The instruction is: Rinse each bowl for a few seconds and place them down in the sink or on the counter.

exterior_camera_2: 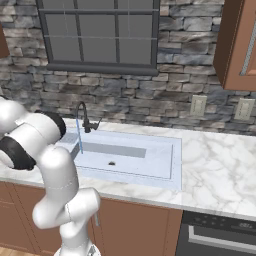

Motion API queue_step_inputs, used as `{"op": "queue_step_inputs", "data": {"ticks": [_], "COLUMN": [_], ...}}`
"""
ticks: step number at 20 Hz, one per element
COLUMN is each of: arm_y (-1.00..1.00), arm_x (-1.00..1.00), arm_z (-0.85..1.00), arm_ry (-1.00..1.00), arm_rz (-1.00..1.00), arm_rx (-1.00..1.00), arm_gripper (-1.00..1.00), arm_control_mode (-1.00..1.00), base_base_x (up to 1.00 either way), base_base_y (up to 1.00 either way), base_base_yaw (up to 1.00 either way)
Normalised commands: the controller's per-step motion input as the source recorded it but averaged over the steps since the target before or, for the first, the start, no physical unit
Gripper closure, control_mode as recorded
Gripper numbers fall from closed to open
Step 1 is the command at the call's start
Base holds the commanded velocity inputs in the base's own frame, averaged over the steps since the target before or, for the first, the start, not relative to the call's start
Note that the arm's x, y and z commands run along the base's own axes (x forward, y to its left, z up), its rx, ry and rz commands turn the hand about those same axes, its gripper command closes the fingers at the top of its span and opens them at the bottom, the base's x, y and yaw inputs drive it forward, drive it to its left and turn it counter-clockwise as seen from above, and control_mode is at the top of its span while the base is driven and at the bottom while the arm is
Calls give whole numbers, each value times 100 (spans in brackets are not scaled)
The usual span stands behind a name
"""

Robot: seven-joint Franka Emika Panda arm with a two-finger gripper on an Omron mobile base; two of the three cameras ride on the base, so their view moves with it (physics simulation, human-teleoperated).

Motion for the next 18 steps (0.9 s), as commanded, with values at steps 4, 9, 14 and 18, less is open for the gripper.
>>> {"op": "queue_step_inputs", "data": {"ticks": [4,9,14,18], "arm_y": [53,34,17,21], "arm_x": [0,-2,2,4], "arm_z": [0,-4,-7,0], "arm_ry": [21,11,4,-1], "arm_rz": [0,0,0,0], "arm_rx": [0,-6,-14,-25], "arm_gripper": [100,100,100,100], "arm_control_mode": [-100,-100,-100,-100], "base_base_x": [0,0,0,0], "base_base_y": [0,0,0,0], "base_base_yaw": [0,0,0,0]}}
